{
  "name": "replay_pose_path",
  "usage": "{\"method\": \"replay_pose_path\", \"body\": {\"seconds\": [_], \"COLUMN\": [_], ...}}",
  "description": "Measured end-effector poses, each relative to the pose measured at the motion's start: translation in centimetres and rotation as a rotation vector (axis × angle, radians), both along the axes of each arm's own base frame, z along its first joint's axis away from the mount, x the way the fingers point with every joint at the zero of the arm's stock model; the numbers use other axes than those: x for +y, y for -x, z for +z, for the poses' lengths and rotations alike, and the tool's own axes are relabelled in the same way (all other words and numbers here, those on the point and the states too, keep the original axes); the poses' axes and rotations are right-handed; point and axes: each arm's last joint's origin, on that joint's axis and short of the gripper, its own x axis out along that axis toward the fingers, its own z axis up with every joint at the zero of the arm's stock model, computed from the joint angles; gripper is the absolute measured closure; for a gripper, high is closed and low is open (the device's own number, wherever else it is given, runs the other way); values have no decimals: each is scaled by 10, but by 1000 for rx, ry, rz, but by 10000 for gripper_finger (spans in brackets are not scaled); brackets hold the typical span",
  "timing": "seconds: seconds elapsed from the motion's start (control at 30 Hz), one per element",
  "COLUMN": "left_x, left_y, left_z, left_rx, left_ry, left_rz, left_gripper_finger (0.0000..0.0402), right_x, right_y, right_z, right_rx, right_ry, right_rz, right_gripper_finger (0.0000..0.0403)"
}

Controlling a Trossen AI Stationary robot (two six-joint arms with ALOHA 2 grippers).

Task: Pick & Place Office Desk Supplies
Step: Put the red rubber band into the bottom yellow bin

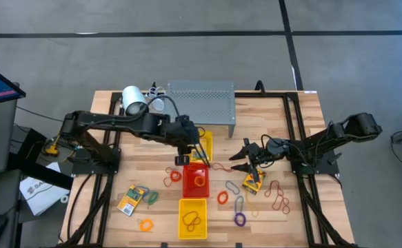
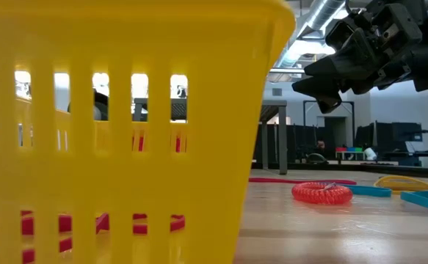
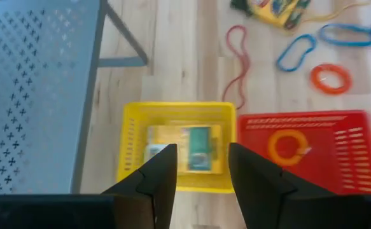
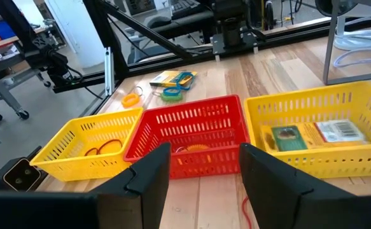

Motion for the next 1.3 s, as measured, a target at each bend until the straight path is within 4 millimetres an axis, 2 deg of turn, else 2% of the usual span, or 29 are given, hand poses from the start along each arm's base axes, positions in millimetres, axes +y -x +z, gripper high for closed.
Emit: {"method": "replay_pose_path", "body": {"seconds": [0.2,0.47,0.67,0.83,1.0,1.3], "left_x": [-15,-30,-44,-61,-75,-85], "left_y": [20,51,65,71,78,84], "left_z": [11,22,24,19,-12,-89], "left_rx": [16,81,108,138,215,240], "left_ry": [48,150,185,204,181,182], "left_rz": [20,148,184,198,243,246], "left_gripper_finger": [262,262,263,265,263,263], "right_x": [0,0,4,13,25,36], "right_y": [0,-1,-1,0,3,5], "right_z": [1,5,12,15,15,18], "right_rx": [-7,-44,-114,-138,-142,-177], "right_ry": [-1,-21,-57,-72,-86,-91], "right_rz": [1,-3,8,54,106,90], "right_gripper_finger": [221,221,221,221,221,221]}}
